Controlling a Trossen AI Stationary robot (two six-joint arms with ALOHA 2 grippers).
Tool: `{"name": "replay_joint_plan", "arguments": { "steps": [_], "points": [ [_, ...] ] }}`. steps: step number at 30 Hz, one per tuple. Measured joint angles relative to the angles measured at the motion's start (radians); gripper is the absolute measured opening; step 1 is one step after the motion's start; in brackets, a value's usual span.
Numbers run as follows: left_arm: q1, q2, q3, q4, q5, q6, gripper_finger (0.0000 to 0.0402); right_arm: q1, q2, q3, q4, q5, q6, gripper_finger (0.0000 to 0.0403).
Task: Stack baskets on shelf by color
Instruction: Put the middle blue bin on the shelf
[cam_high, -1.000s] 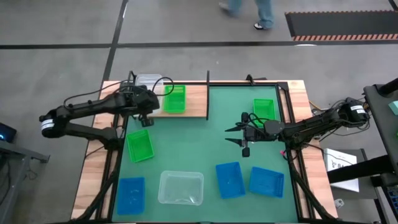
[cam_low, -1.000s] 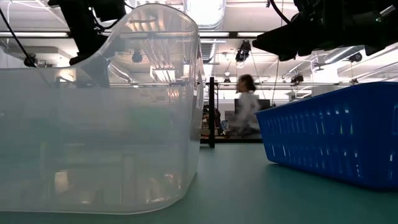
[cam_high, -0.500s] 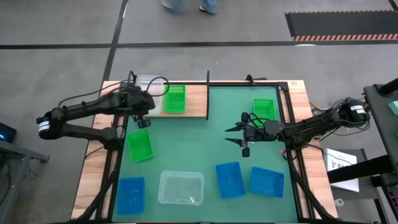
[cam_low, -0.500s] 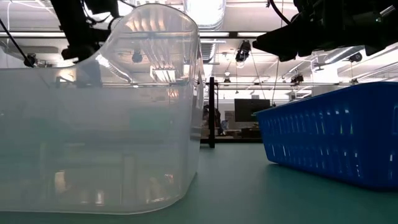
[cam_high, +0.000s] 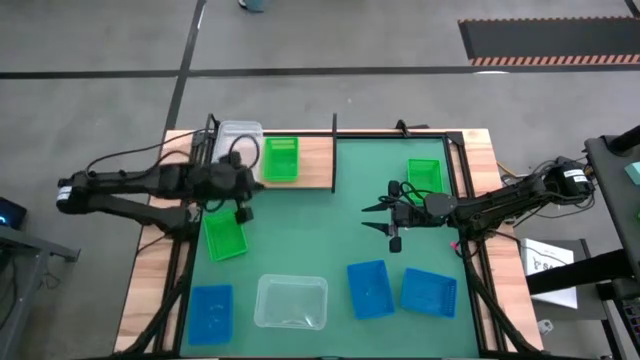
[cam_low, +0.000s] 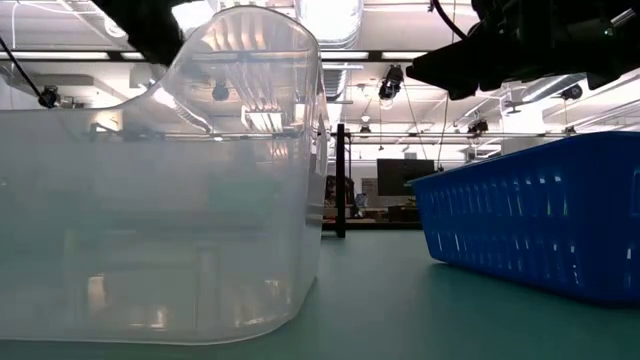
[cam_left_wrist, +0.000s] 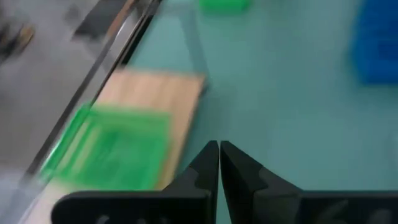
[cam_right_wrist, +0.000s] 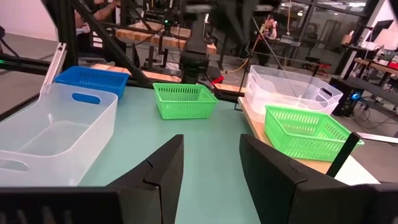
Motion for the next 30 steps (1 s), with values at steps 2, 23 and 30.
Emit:
{"name": "replay_joint_plan", "arguments": {
  "steps": [2,23,30],
  "points": [
    [-0.081,-0.001,-0.028,0.111,-0.001,-0.001,0.0001,0.000,0.000,0.000,0.000,0.000,0.013,0.0148],
    [-0.473,0.008,-0.266,0.864,-0.063,0.402,0.0001,0.217,0.108,0.356,-0.524,-0.027,0.125,0.0148],
    [-0.473,-0.012,-0.267,0.865,-0.075,0.425,0.0001,0.338,0.250,0.709,-1.009,-0.027,0.273,0.0148]
  ]
}}
